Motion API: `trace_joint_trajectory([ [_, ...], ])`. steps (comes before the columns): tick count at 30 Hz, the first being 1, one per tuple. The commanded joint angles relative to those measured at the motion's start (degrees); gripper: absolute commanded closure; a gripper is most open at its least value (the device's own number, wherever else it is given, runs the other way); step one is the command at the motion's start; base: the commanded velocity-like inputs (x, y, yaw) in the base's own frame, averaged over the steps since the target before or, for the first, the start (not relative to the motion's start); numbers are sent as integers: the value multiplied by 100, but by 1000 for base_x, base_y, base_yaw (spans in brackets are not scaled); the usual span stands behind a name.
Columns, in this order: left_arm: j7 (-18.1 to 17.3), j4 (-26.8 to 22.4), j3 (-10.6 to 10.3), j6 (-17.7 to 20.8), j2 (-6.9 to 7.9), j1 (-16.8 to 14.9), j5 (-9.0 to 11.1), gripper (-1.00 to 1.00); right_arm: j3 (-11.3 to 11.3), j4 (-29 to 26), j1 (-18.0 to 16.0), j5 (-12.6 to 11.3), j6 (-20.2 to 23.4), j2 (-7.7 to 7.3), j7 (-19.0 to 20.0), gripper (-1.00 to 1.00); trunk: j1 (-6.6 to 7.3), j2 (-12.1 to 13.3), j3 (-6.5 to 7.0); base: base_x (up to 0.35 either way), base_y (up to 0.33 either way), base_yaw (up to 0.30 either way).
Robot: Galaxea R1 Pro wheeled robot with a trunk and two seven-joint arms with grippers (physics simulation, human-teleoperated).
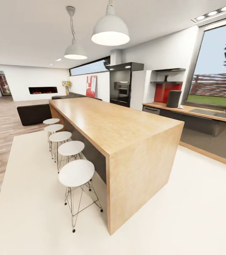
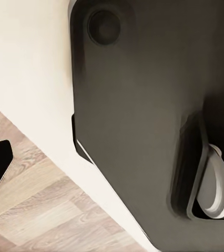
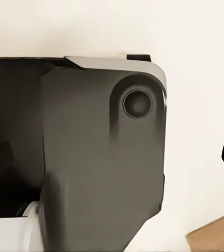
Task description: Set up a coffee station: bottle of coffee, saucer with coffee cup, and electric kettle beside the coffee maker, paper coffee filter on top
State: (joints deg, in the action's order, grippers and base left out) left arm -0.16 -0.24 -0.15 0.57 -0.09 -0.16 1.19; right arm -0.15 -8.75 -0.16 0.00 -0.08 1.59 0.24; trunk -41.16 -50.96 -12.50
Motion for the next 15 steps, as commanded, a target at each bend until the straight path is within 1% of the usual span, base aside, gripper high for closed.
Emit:
trace_joint_trajectory([
  [1, -2, -3, -2, 6, 0, -2, 13, -100, -2, -4, -2, 0, -1, 0, 2, -100, 22, 37, 12, 0, 0, -267],
  [15, -2, -3, -2, -3, 0, -6, 14, -100, -2, -4, -2, 0, -1, 0, 2, -100, 330, 598, 263, 0, 0, -267],
])
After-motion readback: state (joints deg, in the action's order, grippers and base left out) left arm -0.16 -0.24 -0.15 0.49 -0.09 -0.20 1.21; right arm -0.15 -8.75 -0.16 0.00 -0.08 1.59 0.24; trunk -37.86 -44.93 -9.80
